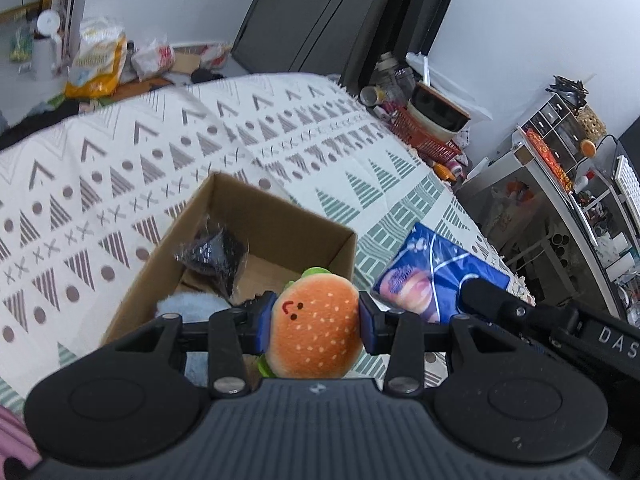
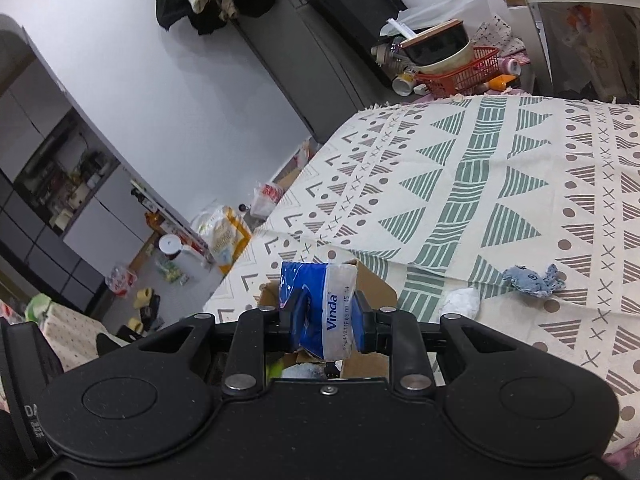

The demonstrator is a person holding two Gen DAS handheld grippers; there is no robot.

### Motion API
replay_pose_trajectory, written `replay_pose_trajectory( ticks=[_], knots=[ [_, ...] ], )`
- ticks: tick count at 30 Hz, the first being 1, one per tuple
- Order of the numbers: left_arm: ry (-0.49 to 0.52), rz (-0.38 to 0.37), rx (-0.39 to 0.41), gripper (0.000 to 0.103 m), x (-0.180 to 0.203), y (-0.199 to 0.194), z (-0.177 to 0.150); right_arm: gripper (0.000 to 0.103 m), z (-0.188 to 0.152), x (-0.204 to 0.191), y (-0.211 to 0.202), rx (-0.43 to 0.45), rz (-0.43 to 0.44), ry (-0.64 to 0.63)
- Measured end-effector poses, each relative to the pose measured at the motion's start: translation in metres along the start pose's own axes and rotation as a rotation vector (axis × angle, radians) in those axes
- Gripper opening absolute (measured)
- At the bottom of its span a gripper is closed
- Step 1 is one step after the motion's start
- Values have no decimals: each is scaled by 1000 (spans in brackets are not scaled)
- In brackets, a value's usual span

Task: Organize soft objects
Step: 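Lift and carry the burger with the left gripper while the right carries the tissue pack over the box, then open the left gripper to drop the burger while the right drops the tissue pack into the box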

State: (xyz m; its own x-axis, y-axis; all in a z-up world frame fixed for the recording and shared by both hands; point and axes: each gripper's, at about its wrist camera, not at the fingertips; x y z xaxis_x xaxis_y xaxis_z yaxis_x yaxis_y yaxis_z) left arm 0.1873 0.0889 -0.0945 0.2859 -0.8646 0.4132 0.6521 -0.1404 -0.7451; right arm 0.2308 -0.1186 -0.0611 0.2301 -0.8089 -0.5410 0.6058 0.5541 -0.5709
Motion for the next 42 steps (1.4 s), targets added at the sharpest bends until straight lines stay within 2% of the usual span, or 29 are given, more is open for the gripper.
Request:
replay_pose_trajectory(
  ticks=[5,10,12,24,27,29,30,32,36,38,42],
  knots=[
    [-15,-36,-40,42,-8,19,-9,24,-5,-2,11,-13,-50,-9],
    [-18,-41,-51,46,-17,33,-15,24,-9,-3,20,-22,-96,-23],
    [-35,-58,-55,51,-23,35,-16,24,-10,-4,23,-21,-104,-25],
    [-41,-41,10,62,-46,15,-6,25,-12,-20,50,-39,-137,-55],
    [-46,-40,9,63,-49,14,-6,31,-15,-24,52,-45,-128,-60],
    [-46,-38,7,63,-50,14,-6,56,-16,-26,51,-54,-116,-68],
    [-44,-37,8,63,-50,13,-6,60,-17,-26,49,-45,-121,-71],
    [-35,-33,12,63,-49,11,-6,62,-16,-26,44,-33,-134,-77],
    [-12,-4,28,74,-41,6,-9,68,-14,-17,35,-33,-151,-54],
    [-1,15,38,74,-37,2,-10,76,-13,-12,28,-22,-164,-48],
    [12,45,31,74,-27,-3,-9,80,-10,-2,14,-14,-174,-43]
  ],
)
Point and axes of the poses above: each gripper's, at about its wrist camera, not at the fingertips, and y roughly the way its jaws point, x to its right, z to its top, and after that the axes turned 4 degrees about z, right-handed
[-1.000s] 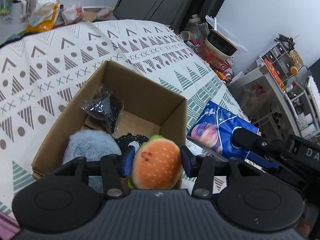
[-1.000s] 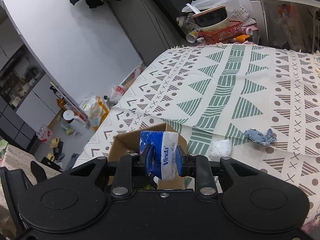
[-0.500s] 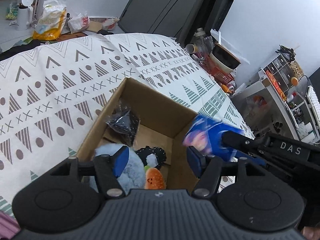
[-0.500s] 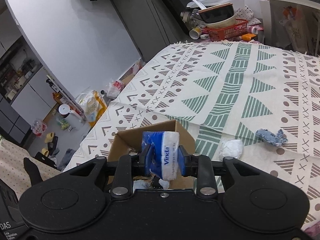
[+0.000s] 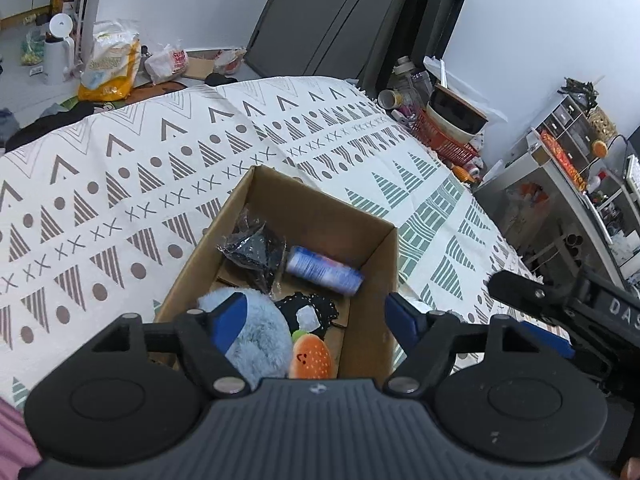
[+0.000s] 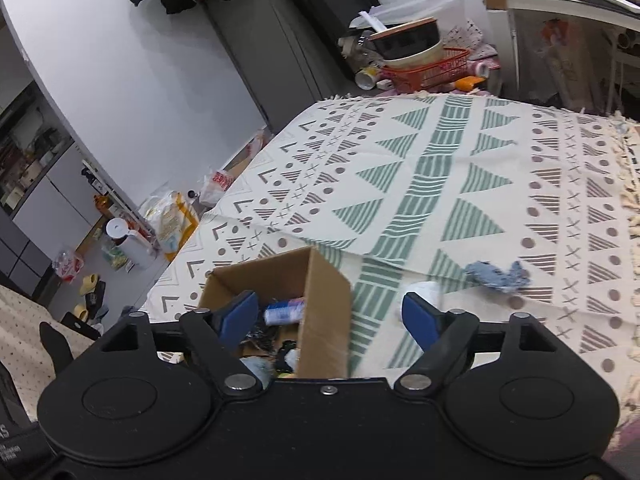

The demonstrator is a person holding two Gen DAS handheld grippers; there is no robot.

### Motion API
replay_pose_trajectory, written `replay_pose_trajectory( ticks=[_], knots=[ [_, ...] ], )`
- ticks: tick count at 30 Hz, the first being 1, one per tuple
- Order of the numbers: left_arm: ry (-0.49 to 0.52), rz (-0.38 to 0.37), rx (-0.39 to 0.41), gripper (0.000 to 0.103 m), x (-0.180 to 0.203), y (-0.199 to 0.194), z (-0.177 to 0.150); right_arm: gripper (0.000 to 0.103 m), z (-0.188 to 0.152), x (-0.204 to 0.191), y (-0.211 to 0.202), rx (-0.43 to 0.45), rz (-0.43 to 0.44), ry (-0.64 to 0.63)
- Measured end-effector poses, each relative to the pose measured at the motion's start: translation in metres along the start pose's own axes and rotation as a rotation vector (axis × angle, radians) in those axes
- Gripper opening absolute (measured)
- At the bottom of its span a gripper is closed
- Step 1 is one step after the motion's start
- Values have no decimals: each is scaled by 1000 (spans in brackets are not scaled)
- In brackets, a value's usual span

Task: Organize soft objects
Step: 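Open the left gripper to drop the burger while the right drops the tissue pack into the box, then move both grippers from the box toward the white ball and fish plush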

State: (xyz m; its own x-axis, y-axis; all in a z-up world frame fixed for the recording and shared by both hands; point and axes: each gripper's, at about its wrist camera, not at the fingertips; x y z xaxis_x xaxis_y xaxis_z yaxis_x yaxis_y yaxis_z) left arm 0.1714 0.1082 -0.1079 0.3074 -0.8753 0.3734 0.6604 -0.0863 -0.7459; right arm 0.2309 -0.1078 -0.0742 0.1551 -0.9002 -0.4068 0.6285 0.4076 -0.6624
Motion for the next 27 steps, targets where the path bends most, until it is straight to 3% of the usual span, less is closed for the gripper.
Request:
replay_pose_trajectory(
  ticks=[15,27],
  knots=[
    [124,84,-2,74,66,-15,-8,88,6,80,-43,2,-1,70],
    [174,115,-2,74,112,-14,-10,89,12,127,-53,9,24,134]
  ],
)
Point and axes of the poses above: each gripper's, at about its wrist camera, not at the fingertips, and y roughly the way its jaws point, x to its right, z to its top, and after that the axes turned 4 degrees about z, right-handed
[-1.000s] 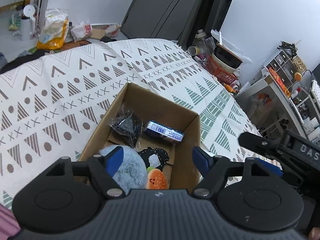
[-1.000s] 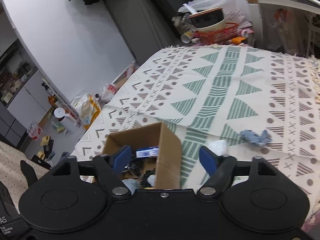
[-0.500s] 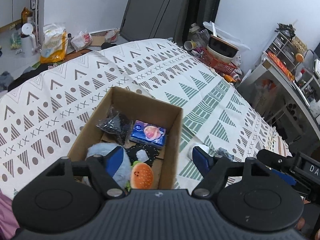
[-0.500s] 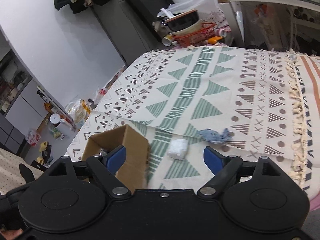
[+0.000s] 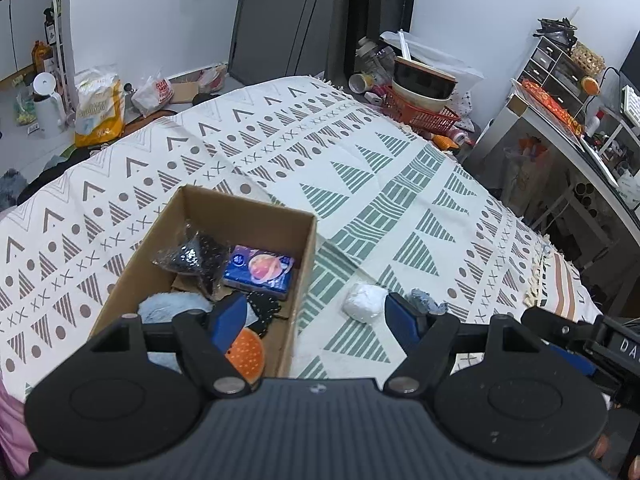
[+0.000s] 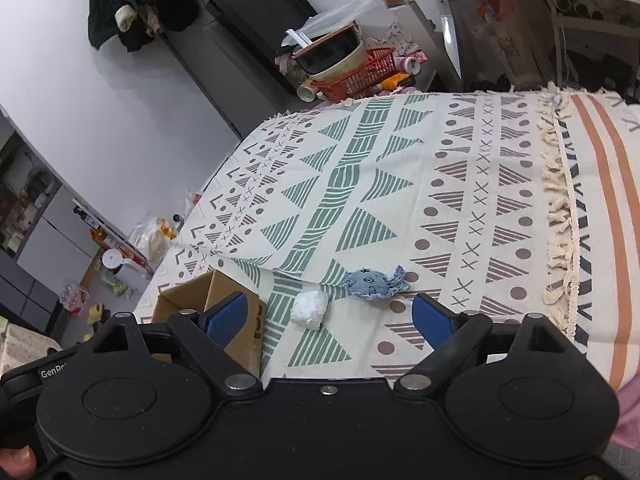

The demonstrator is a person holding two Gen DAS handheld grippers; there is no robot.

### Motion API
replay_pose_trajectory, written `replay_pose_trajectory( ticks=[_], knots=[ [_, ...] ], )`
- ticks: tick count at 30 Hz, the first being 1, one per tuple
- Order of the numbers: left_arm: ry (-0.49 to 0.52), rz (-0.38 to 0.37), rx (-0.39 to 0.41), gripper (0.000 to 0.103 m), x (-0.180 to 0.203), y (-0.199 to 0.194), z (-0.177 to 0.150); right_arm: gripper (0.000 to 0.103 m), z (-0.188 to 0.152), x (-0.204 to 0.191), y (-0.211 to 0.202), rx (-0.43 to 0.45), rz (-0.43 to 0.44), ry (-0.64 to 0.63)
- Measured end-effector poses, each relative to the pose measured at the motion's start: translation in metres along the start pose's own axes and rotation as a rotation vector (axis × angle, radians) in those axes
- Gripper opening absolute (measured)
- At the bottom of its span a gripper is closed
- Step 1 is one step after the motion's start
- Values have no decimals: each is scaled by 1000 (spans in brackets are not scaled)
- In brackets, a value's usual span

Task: Organize soft objects
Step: 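Move both grippers from the box toward the white ball and fish plush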

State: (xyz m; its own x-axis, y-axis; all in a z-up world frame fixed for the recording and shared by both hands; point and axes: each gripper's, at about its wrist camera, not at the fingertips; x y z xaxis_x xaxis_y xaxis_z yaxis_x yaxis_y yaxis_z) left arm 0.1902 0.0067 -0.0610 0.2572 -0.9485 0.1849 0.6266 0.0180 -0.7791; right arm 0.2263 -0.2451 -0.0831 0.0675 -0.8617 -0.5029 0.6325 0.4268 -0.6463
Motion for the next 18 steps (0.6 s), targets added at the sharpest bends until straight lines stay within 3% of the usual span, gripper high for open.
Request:
replay_pose_trajectory(
  ticks=[18],
  knots=[
    [91,8,-20,74,52,35,-4,82,-10,57,20,25,87,103]
  ],
)
Point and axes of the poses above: each gripper's, at about its wrist camera, not at the fingertips, and y roughly the way its jaws point, x to its right, z to its top, and after that the axes turned 4 degrees about z, right-handed
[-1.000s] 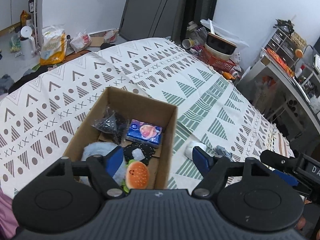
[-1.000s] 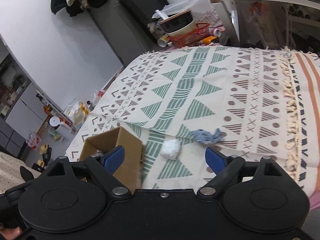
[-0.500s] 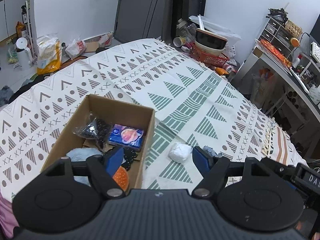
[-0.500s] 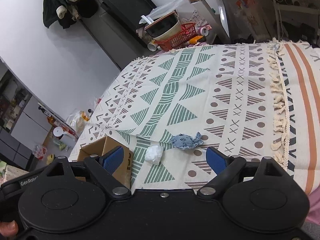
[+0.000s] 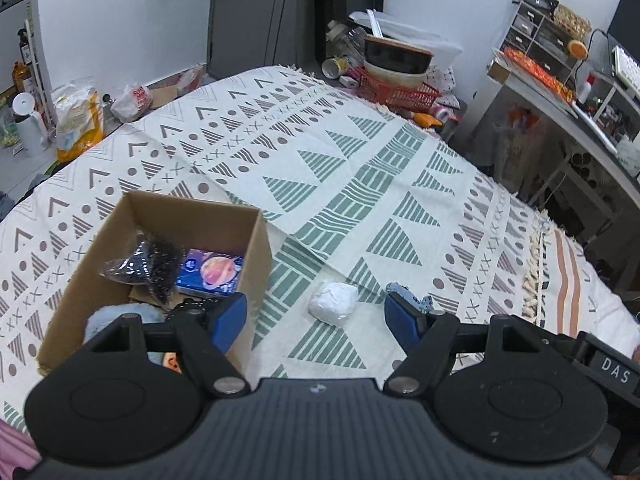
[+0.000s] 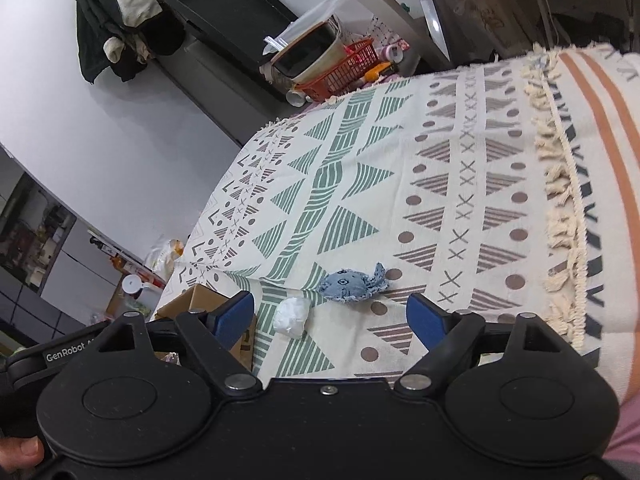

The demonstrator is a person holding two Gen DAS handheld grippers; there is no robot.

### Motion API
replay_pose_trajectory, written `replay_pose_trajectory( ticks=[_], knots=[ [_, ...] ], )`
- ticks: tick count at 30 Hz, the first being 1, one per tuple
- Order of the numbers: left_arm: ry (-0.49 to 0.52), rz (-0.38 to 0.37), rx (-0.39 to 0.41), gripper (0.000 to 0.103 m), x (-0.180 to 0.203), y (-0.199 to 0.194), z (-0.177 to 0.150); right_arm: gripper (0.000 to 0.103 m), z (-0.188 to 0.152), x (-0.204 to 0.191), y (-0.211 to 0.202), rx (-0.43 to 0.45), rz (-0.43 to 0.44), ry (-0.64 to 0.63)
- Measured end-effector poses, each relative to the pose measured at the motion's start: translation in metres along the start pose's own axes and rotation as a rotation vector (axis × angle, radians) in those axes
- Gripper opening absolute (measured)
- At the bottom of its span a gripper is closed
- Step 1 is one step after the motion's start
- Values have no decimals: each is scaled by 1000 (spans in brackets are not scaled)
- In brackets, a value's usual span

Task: Organize soft objects
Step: 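Move both grippers from the box toward the white ball and fish plush, then grasp the white crumpled ball with the left gripper while the right grasps the blue fish plush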

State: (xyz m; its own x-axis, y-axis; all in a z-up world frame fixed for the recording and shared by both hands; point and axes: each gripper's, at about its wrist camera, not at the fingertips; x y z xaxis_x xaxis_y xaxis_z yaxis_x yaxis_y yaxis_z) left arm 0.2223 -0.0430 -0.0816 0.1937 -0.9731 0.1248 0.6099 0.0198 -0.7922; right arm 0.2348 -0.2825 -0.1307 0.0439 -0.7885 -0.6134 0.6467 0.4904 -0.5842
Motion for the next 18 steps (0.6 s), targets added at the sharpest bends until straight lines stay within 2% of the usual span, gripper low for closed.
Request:
replay_pose_trajectory(
  ticks=[11,15,18],
  knots=[
    [32,0,-20,70,18,38,1,70,-2,33,42,-41,86,133],
    [50,-4,-36,61,26,55,1,64,-1,40,57,-70,106,174],
    [46,-5,-58,57,28,69,-1,56,0,48,71,-110,117,219]
  ],
)
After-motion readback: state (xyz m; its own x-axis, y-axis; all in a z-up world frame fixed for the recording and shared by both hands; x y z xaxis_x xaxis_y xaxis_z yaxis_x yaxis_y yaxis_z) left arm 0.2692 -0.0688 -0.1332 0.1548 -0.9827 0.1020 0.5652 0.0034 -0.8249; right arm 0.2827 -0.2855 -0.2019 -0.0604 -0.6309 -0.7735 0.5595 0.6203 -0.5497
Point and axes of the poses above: each gripper's, at about its wrist camera, not at the fingertips, and y roughly the way its jaws point, x to its right, z to its top, and after that the axes turned 4 degrees about z, right-handed
